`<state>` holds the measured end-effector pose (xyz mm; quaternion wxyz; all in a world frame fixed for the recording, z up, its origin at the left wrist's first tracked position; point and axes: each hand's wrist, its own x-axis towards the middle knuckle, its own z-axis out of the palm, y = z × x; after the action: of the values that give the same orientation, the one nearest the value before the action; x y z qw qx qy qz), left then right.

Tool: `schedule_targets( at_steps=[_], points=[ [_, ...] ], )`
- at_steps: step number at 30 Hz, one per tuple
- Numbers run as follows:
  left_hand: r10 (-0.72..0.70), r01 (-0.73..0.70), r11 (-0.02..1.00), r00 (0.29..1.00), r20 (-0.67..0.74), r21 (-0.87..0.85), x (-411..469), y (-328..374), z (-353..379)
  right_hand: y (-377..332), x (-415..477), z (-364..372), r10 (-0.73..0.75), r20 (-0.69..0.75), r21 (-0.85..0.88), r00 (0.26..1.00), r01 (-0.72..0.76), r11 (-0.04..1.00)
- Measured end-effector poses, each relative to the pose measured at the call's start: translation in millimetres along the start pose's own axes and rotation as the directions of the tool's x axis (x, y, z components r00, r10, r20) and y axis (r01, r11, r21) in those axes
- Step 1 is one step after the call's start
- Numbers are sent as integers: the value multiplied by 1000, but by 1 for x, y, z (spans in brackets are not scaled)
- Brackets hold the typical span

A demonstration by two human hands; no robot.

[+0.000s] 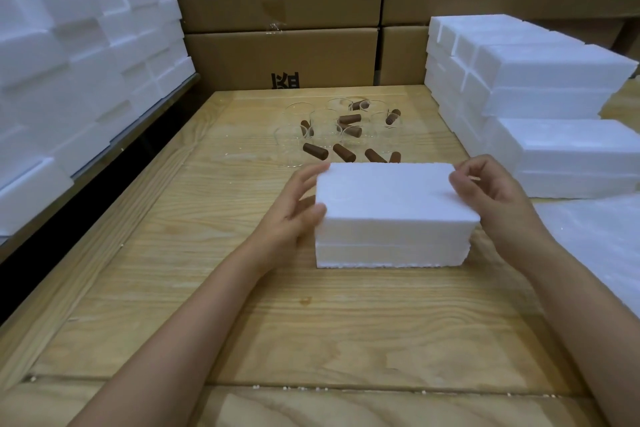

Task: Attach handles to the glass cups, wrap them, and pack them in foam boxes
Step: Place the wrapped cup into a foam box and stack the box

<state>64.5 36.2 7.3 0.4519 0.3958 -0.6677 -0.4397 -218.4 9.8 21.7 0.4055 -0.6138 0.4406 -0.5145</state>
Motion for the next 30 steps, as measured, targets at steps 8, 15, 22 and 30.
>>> schedule_targets(
  at_steps=[8, 15, 22, 30],
  points=[
    [-52, -6, 939, 986, 160, 344, -3, -9, -6, 11, -20, -23, 78, 375, -65, 924, -58, 996],
    [-105, 47, 933, 984, 146, 358, -3, -12, -11, 22, -19, -24, 107, 383, -314, 918, 21, 949],
    [-106, 85, 975, 990, 91, 203, -2, -7, -16, 17, -14, -16, 81, 377, -194, 923, -7, 981],
    [-103, 100, 994, 993, 57, 45, 2, 4, -24, -2, -10, -1, 19, 285, -16, 958, -15, 1000]
  ],
)
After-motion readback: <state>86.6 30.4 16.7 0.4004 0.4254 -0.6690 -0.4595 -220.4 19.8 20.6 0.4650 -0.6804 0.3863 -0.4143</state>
